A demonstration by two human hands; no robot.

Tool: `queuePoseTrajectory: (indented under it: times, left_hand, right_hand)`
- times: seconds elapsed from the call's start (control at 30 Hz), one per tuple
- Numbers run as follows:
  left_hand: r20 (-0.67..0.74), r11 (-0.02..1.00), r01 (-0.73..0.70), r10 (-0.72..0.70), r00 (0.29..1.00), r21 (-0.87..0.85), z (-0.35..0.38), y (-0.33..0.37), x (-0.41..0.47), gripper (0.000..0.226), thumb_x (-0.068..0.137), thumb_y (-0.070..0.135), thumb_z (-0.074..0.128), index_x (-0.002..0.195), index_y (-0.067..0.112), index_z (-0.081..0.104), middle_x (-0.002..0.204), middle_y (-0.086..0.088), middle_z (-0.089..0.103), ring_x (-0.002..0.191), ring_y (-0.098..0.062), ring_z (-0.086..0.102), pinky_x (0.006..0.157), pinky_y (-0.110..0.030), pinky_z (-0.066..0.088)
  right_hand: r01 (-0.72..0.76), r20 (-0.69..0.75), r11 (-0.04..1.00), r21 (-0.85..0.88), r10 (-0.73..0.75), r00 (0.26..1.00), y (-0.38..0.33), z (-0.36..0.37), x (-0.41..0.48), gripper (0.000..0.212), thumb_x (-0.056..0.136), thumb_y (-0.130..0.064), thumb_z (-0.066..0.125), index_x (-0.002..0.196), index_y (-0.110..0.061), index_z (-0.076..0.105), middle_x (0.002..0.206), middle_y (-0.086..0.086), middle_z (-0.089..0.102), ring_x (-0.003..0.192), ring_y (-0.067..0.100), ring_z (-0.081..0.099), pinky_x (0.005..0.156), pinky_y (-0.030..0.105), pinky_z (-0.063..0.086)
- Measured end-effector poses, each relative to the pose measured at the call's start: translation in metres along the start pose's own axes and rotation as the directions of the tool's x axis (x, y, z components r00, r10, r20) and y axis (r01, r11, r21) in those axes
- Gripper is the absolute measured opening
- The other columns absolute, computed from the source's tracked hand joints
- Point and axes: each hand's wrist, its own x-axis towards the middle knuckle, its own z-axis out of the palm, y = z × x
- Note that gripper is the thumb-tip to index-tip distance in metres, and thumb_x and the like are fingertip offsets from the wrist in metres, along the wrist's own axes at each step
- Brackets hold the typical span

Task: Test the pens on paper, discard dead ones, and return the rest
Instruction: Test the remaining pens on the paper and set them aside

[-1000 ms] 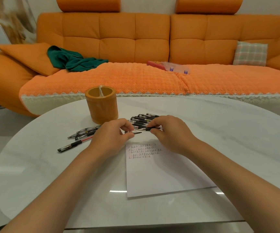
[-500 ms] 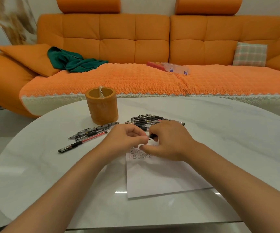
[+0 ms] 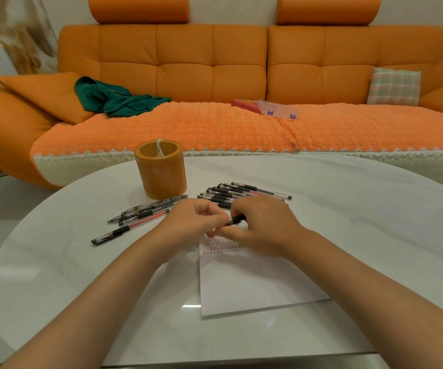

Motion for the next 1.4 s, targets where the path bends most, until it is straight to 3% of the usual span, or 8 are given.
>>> queuePoseTrajectory:
  times: [0.07, 0.2, 0.33, 0.47, 0.73, 1.03, 1.2, 1.4]
  left_hand:
    - [-0.126, 0.998, -0.014, 0.021, 0.992, 0.055, -0.004, -0.004, 0.006, 0.008, 0.093, 0.024, 0.068, 0.092, 0.020, 0.074, 0.076, 0.009, 0.075, 0.071, -0.010, 0.063, 0.062, -0.022, 0.049]
    - [-0.286, 0.982, -0.074, 0.123, 0.950, 0.175, -0.019, -0.015, 0.016, 0.008, 0.095, 0.030, 0.065, 0.093, 0.027, 0.073, 0.084, 0.013, 0.074, 0.083, -0.007, 0.062, 0.078, -0.032, 0.053]
    - [-0.276, 0.868, -0.067, 0.229, 0.934, 0.493, -0.030, -0.027, 0.021, 0.009, 0.095, 0.034, 0.064, 0.101, 0.034, 0.071, 0.093, 0.023, 0.065, 0.087, -0.002, 0.057, 0.082, -0.033, 0.053]
    - [-0.273, 0.633, 0.023, 0.301, 0.914, 0.774, -0.044, -0.042, 0.024, 0.017, 0.097, 0.029, 0.061, 0.113, 0.028, 0.065, 0.108, 0.008, 0.060, 0.099, -0.013, 0.053, 0.084, -0.034, 0.053]
    - [-0.296, 0.405, 0.170, 0.274, 0.915, 0.899, -0.054, -0.050, 0.016, 0.017, 0.100, 0.016, 0.045, 0.104, 0.021, 0.061, 0.099, -0.001, 0.059, 0.092, -0.021, 0.053, 0.078, -0.037, 0.052]
    - [-0.076, 0.536, -0.150, 0.376, 0.923, 0.831, -0.032, -0.035, 0.014, 0.016, 0.102, 0.027, 0.052, 0.110, 0.026, 0.066, 0.106, 0.007, 0.060, 0.099, -0.014, 0.053, 0.083, -0.031, 0.048]
    - [0.009, 0.618, -0.364, 0.500, 0.866, 0.696, -0.010, -0.023, 0.010, 0.012, 0.098, 0.025, 0.060, 0.106, 0.019, 0.066, 0.102, 0.004, 0.055, 0.088, -0.013, 0.055, 0.073, -0.027, 0.044]
    - [0.032, 0.682, -0.396, 0.480, 0.877, 0.615, -0.003, -0.022, 0.013, 0.013, 0.093, 0.028, 0.068, 0.104, 0.027, 0.061, 0.092, 0.018, 0.053, 0.080, 0.002, 0.052, 0.067, -0.014, 0.039]
  right_hand:
    - [0.003, 0.058, 0.987, 0.161, -0.012, 0.998, 0.007, 0.003, 0.001, 0.022, 0.091, -0.043, 0.061, 0.103, -0.027, 0.052, 0.097, -0.012, 0.055, 0.088, 0.012, 0.052, 0.073, 0.033, 0.046]
    - [-0.022, 0.046, 0.966, 0.256, 0.011, 0.999, 0.017, 0.010, 0.007, 0.030, 0.091, -0.001, 0.057, 0.110, -0.024, 0.052, 0.107, -0.013, 0.042, 0.092, 0.009, 0.044, 0.079, 0.026, 0.040]
    - [-0.061, 0.048, 0.958, 0.280, 0.049, 0.998, 0.021, 0.015, 0.011, 0.022, 0.094, -0.005, 0.059, 0.112, -0.018, 0.064, 0.103, -0.008, 0.051, 0.090, 0.010, 0.049, 0.081, 0.023, 0.042]
    - [-0.077, -0.034, 0.983, 0.166, 0.084, 0.996, 0.023, 0.025, 0.011, 0.021, 0.096, -0.015, 0.060, 0.113, -0.020, 0.071, 0.110, -0.003, 0.065, 0.101, 0.016, 0.058, 0.089, 0.031, 0.047]
    - [-0.084, -0.133, 0.996, -0.008, 0.083, 0.988, 0.020, 0.034, 0.017, 0.019, 0.096, -0.026, 0.059, 0.107, -0.028, 0.074, 0.104, -0.006, 0.067, 0.099, 0.018, 0.059, 0.087, 0.035, 0.037]
    - [-0.095, -0.143, 0.995, -0.042, 0.088, 0.986, 0.016, 0.030, 0.018, 0.030, 0.094, -0.034, 0.061, 0.124, -0.029, 0.062, 0.118, -0.008, 0.062, 0.107, 0.016, 0.054, 0.094, 0.034, 0.035]
    - [-0.029, -0.038, 0.902, 0.430, 0.051, 0.998, -0.003, 0.015, 0.015, 0.026, 0.091, -0.031, 0.065, 0.116, -0.032, 0.068, 0.104, -0.019, 0.069, 0.084, 0.003, 0.060, 0.078, 0.022, 0.049]
    - [-0.170, 0.034, 0.747, 0.642, 0.193, 0.981, 0.005, 0.007, 0.009, 0.014, 0.085, -0.019, 0.078, 0.090, -0.033, 0.076, 0.082, -0.014, 0.075, 0.078, -0.003, 0.069, 0.072, 0.016, 0.051]
